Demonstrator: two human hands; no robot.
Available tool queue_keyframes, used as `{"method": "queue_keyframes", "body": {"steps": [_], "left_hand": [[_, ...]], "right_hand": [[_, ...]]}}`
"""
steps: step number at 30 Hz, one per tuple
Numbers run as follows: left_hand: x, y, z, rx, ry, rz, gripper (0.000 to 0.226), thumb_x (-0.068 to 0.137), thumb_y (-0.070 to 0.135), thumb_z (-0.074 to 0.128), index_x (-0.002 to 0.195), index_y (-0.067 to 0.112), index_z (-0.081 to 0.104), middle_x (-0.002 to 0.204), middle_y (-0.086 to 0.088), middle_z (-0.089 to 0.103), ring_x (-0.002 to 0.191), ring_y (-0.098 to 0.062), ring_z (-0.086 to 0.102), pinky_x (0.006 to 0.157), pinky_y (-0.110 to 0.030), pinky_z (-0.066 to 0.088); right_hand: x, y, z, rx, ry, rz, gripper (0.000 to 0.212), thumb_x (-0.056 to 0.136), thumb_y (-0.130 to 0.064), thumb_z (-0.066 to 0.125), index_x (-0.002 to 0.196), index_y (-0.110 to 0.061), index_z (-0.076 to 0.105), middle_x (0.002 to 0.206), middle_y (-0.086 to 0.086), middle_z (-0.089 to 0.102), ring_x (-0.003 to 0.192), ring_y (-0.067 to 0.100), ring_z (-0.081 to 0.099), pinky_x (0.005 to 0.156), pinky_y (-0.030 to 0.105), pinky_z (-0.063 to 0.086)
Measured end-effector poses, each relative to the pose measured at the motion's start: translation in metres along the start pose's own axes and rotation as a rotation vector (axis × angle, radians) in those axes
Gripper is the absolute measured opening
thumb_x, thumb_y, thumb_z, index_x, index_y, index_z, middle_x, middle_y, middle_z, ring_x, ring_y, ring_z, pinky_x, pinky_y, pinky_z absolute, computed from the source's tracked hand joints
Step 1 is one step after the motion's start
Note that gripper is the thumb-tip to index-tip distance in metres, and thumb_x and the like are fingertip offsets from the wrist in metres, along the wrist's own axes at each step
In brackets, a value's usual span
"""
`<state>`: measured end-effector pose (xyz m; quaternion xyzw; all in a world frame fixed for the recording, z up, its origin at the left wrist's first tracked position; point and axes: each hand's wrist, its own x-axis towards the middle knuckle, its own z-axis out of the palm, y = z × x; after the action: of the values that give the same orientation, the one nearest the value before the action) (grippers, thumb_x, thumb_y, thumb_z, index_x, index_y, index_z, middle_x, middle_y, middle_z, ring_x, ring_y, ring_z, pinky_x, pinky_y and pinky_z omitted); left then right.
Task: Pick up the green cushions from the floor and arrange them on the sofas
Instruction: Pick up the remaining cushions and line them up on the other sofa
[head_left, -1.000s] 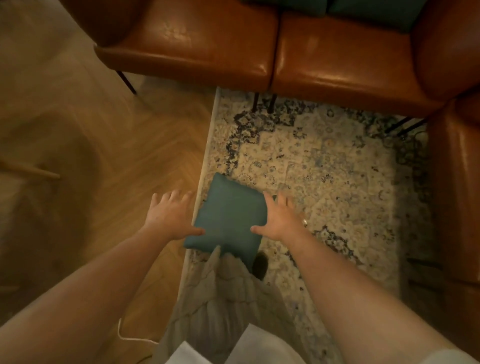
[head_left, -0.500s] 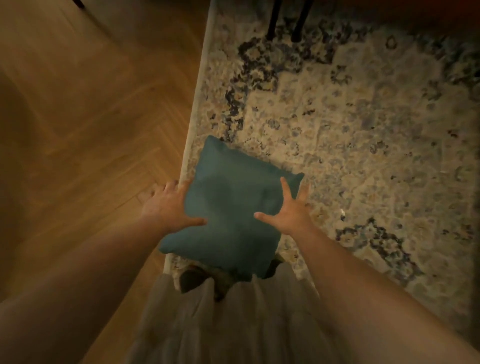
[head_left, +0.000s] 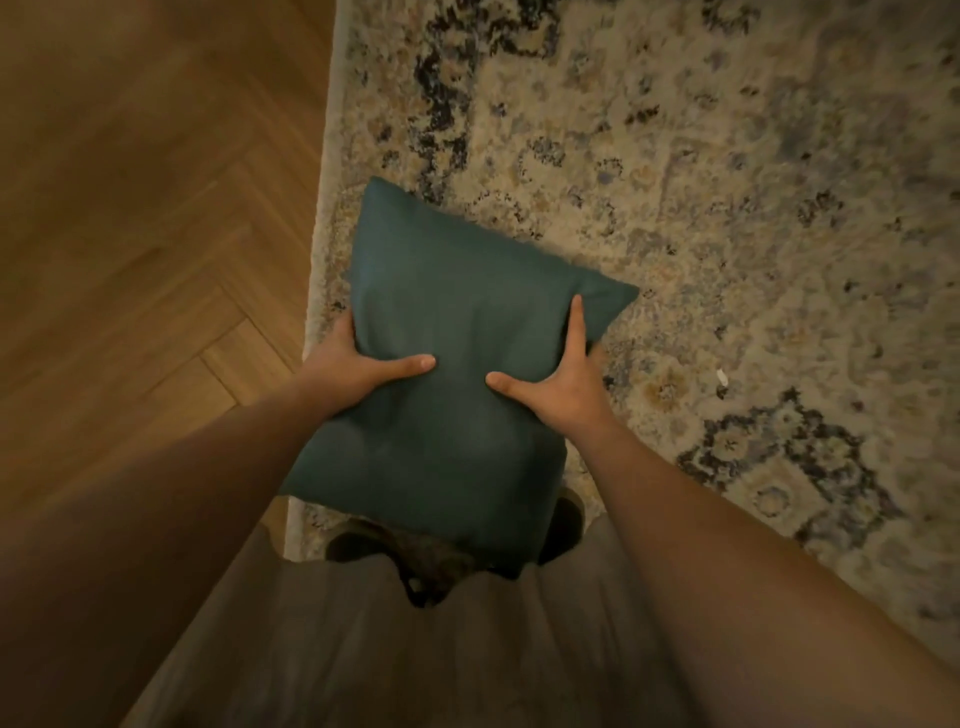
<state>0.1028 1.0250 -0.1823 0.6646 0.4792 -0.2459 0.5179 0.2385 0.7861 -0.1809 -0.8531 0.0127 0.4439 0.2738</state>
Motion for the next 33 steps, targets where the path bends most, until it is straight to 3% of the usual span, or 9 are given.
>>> {"method": "queue_keyframes", "body": {"steps": [4, 8, 11, 20, 26, 29, 33], "left_hand": [[-0.051, 0.030, -0.018, 0.070, 0.084, 0.016, 0.135, 0.045, 0.076, 0.094, 0.159, 0.035, 0.035, 0.151, 0.008, 0.056, 0.136, -0.021, 0.056, 0.115, -0.043, 0.047], [-0.107, 0.075, -0.052, 0.111, 0.132, 0.059, 0.120, 0.060, 0.066, 0.093, 0.160, 0.031, 0.037, 0.150, 0.005, 0.058, 0.137, -0.024, 0.056, 0.112, -0.037, 0.046], [-0.161, 0.123, -0.087, 0.155, 0.163, 0.109, 0.119, 0.060, 0.071, 0.091, 0.159, 0.032, 0.036, 0.150, 0.003, 0.058, 0.137, -0.027, 0.056, 0.112, -0.043, 0.047], [-0.327, 0.277, -0.185, 0.158, 0.288, 0.305, 0.115, 0.064, 0.065, 0.092, 0.160, 0.041, 0.033, 0.149, 0.003, 0.060, 0.134, -0.030, 0.058, 0.105, -0.041, 0.050], [-0.432, 0.347, -0.240, 0.230, 0.446, 0.421, 0.084, 0.072, 0.069, 0.085, 0.145, 0.038, 0.055, 0.135, 0.004, 0.070, 0.123, -0.028, 0.065, 0.094, -0.040, 0.051], [-0.485, 0.382, -0.265, 0.327, 0.530, 0.510, 0.076, 0.077, 0.067, 0.082, 0.142, 0.035, 0.059, 0.131, 0.002, 0.072, 0.121, -0.030, 0.065, 0.086, -0.039, 0.046], [-0.548, 0.417, -0.289, 0.439, 0.593, 0.629, 0.077, 0.081, 0.061, 0.082, 0.148, 0.032, 0.056, 0.135, -0.001, 0.070, 0.124, -0.029, 0.063, 0.092, -0.040, 0.047]], "right_hand": [[-0.047, -0.024, -0.015, 0.037, 0.019, -0.046, 0.152, 0.065, -0.062, 0.098, 0.166, -0.055, -0.015, 0.177, 0.010, 0.002, 0.161, 0.040, 0.025, 0.127, 0.061, 0.033], [-0.099, -0.066, -0.049, 0.072, 0.045, -0.083, 0.150, 0.068, -0.056, 0.099, 0.169, -0.050, -0.012, 0.176, 0.012, 0.007, 0.159, 0.039, 0.028, 0.125, 0.056, 0.033], [-0.147, -0.112, -0.086, 0.089, 0.079, -0.117, 0.150, 0.069, -0.055, 0.099, 0.168, -0.051, -0.013, 0.175, 0.011, 0.009, 0.157, 0.038, 0.031, 0.124, 0.055, 0.035], [-0.294, -0.254, -0.207, 0.144, 0.233, -0.235, 0.151, 0.066, -0.057, 0.100, 0.166, -0.056, -0.013, 0.175, 0.010, 0.006, 0.159, 0.039, 0.028, 0.125, 0.058, 0.034], [-0.389, -0.327, -0.267, 0.177, 0.309, -0.295, 0.149, 0.067, -0.056, 0.100, 0.166, -0.058, -0.011, 0.175, 0.015, 0.004, 0.160, 0.041, 0.025, 0.124, 0.056, 0.035], [-0.437, -0.345, -0.289, 0.238, 0.313, -0.321, 0.144, 0.070, -0.055, 0.098, 0.166, -0.057, -0.009, 0.175, 0.016, 0.005, 0.160, 0.040, 0.024, 0.125, 0.055, 0.033], [-0.486, -0.363, -0.306, 0.295, 0.369, -0.331, 0.124, 0.084, -0.060, 0.085, 0.172, -0.046, -0.001, 0.178, 0.014, 0.001, 0.162, 0.040, 0.022, 0.127, 0.053, 0.029]]}}
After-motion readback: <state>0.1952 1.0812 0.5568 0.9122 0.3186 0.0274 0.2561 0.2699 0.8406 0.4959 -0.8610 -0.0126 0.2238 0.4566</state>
